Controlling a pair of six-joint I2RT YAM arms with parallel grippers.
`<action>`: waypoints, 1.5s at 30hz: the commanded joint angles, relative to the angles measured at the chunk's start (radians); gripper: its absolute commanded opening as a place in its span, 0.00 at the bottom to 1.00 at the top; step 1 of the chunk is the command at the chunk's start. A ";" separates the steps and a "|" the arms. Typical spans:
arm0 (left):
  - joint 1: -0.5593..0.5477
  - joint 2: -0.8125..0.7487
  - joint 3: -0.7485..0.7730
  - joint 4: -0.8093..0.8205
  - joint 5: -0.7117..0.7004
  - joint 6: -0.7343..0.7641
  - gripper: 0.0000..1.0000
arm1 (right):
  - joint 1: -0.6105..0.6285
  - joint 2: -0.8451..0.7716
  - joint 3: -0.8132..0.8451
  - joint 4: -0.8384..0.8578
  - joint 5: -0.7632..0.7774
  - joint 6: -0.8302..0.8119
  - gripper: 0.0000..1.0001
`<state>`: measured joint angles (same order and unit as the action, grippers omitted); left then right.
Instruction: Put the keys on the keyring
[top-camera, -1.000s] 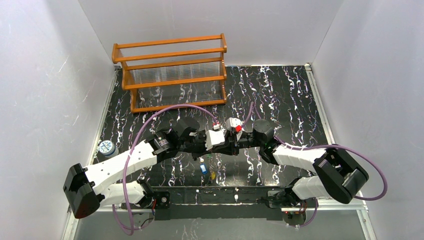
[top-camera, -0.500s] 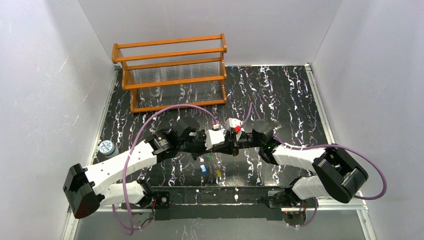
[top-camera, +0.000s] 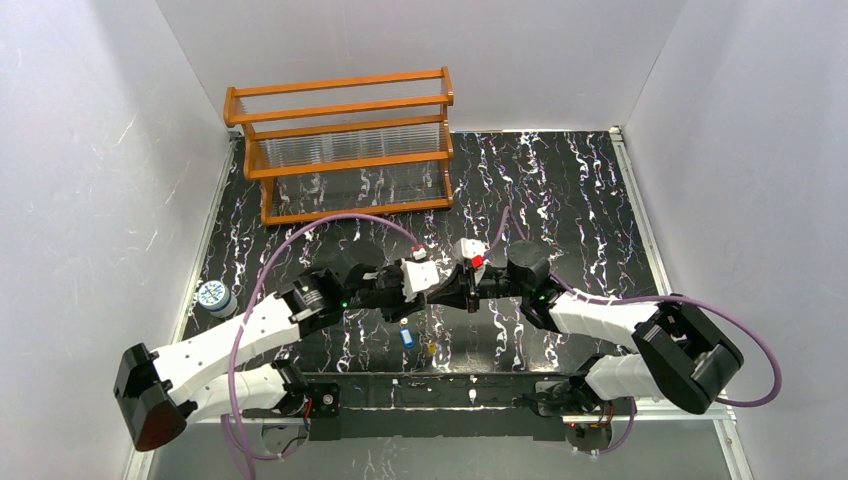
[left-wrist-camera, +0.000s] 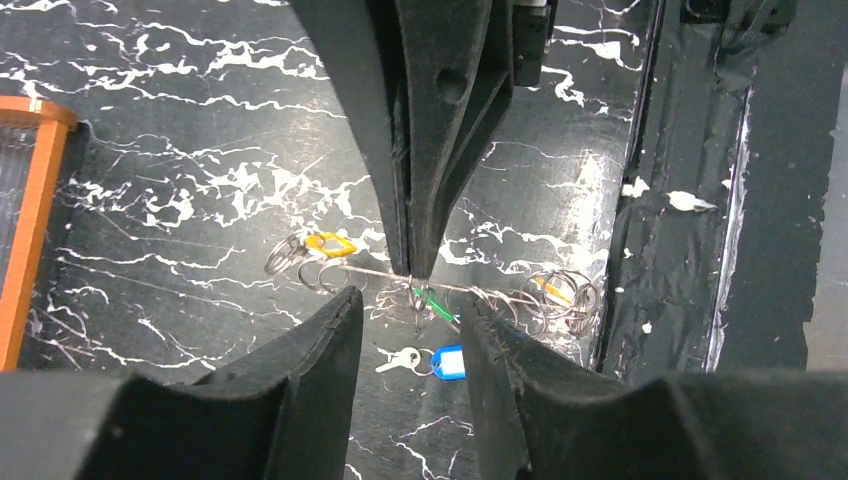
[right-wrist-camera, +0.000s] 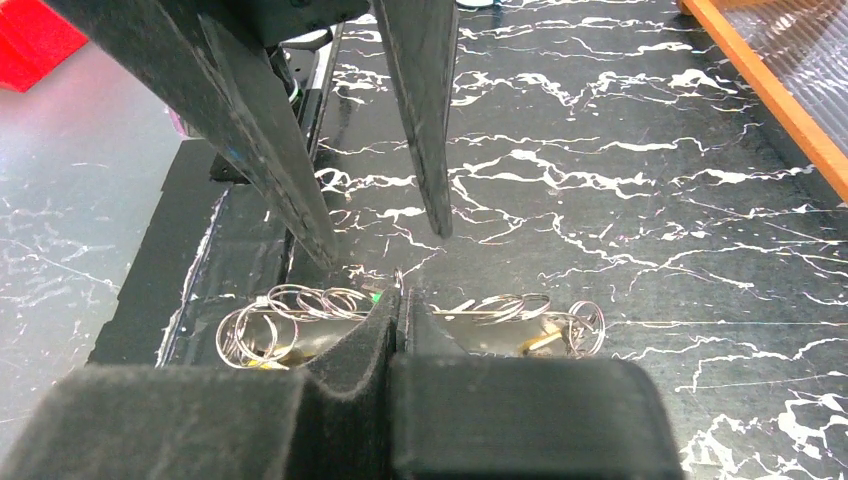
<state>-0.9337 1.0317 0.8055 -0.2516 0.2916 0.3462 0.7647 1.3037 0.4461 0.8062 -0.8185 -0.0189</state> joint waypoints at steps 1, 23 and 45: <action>-0.007 -0.093 -0.076 0.118 -0.022 -0.049 0.40 | -0.005 -0.054 -0.020 0.042 0.017 -0.013 0.01; 0.233 -0.166 -0.467 0.995 0.464 -0.499 0.32 | -0.134 -0.088 -0.095 0.330 -0.160 0.255 0.01; 0.190 0.014 -0.482 1.157 0.450 -0.535 0.20 | -0.134 -0.090 -0.095 0.361 -0.170 0.294 0.01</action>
<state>-0.7261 1.0286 0.3275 0.8536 0.7559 -0.1936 0.6350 1.2362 0.3492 1.0859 -0.9764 0.2646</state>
